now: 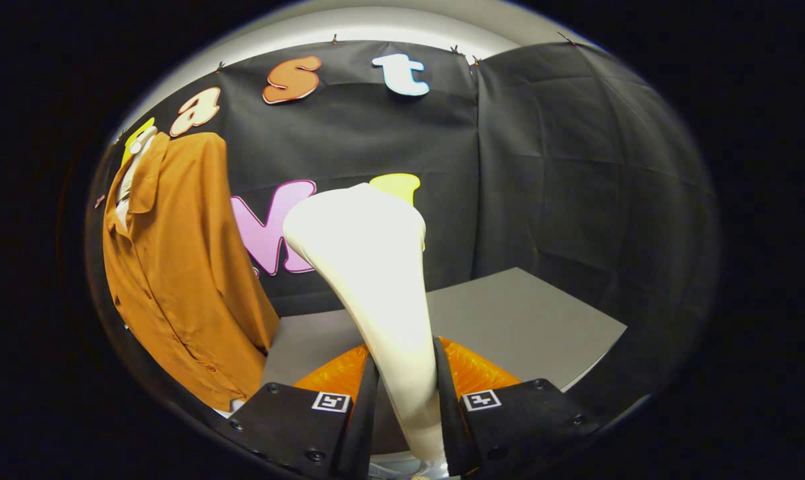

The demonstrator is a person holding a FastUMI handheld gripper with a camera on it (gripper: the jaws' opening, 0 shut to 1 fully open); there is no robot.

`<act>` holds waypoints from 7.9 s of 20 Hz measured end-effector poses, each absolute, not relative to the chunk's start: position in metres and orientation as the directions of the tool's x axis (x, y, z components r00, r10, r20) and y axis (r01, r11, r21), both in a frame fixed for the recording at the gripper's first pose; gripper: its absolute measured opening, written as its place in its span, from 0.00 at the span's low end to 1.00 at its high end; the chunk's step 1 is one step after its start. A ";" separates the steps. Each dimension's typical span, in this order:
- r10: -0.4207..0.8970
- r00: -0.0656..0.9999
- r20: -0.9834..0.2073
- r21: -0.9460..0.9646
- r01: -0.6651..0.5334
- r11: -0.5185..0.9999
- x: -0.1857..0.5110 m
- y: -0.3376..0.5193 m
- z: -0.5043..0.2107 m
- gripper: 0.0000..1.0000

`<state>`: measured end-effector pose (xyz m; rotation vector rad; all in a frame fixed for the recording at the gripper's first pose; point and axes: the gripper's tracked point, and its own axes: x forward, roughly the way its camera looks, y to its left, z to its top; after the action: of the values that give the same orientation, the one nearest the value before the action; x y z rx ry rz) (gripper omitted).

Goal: Iron the clothes twice with a garment steamer, once on the left side and once on the right side.

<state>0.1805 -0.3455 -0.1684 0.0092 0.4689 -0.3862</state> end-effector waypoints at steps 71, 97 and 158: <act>-0.297 0.532 -0.793 -0.141 0.314 0.939 0.194 -0.109 -0.368 0.47; -0.064 0.905 -0.420 -0.057 0.044 0.997 0.250 0.063 -0.188 0.46; 0.017 0.639 -0.769 0.013 -0.011 1.000 0.183 0.063 -0.361 0.47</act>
<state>0.1832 0.0629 -0.3610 0.0076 0.8775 0.0158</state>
